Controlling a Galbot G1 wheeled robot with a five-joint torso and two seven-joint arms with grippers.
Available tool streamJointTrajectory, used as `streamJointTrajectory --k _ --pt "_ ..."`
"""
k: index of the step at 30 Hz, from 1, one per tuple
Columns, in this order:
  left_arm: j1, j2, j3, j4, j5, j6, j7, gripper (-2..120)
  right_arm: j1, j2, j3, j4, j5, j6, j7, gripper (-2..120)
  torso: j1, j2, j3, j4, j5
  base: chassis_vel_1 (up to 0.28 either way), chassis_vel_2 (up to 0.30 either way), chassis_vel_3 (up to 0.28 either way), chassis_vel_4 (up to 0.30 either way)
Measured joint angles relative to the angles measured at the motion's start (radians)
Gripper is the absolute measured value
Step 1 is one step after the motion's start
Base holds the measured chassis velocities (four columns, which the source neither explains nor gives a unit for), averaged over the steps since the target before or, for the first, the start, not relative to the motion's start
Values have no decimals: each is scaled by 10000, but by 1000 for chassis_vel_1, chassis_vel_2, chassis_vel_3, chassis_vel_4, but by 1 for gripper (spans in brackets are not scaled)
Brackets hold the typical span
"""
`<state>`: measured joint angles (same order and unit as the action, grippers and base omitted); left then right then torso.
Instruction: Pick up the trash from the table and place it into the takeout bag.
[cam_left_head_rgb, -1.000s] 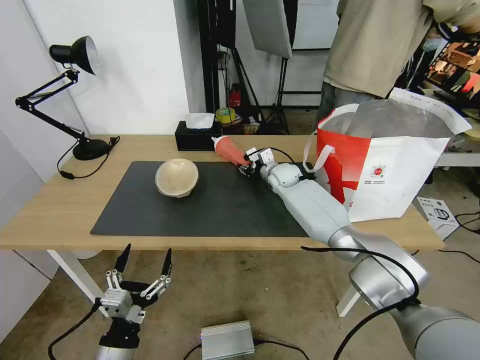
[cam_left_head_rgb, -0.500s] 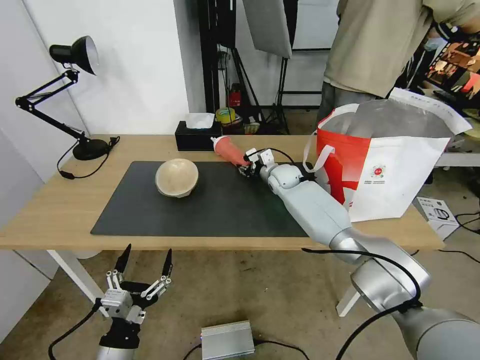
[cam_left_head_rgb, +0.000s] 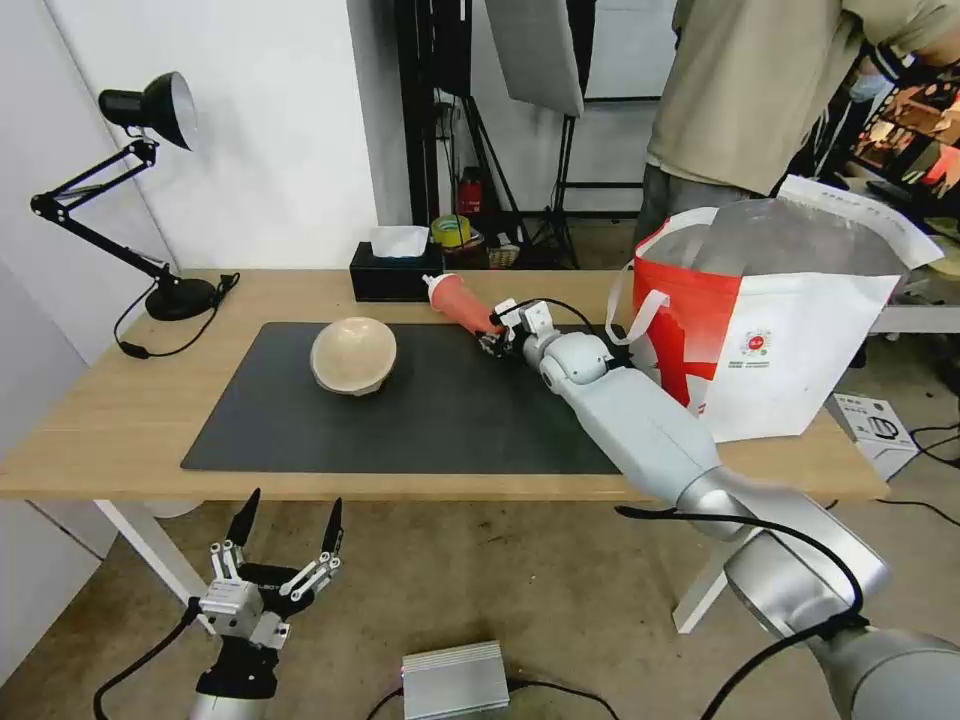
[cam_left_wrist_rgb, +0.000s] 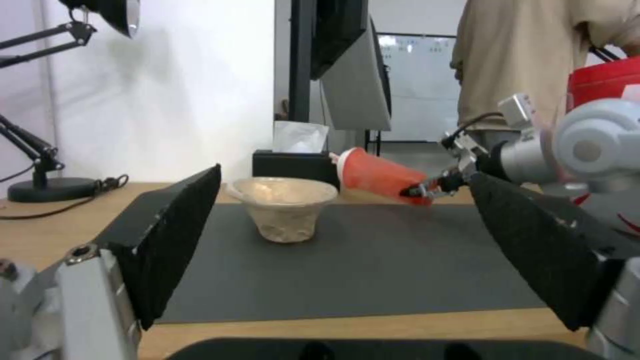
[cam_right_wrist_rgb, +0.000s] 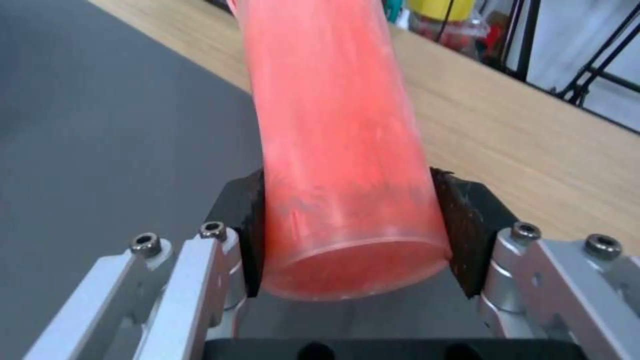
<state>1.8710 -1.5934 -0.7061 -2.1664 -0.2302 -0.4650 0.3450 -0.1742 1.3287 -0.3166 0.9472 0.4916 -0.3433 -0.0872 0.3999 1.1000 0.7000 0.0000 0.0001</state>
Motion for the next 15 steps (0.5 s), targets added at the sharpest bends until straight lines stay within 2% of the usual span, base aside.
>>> streamJointTrajectory --k 15 --pt "-90 6 13 16 5 -5 97 100 263 -1508 -860 2897 1286 -929 507 49 0 0 0 -1 1 0 0 0 0"
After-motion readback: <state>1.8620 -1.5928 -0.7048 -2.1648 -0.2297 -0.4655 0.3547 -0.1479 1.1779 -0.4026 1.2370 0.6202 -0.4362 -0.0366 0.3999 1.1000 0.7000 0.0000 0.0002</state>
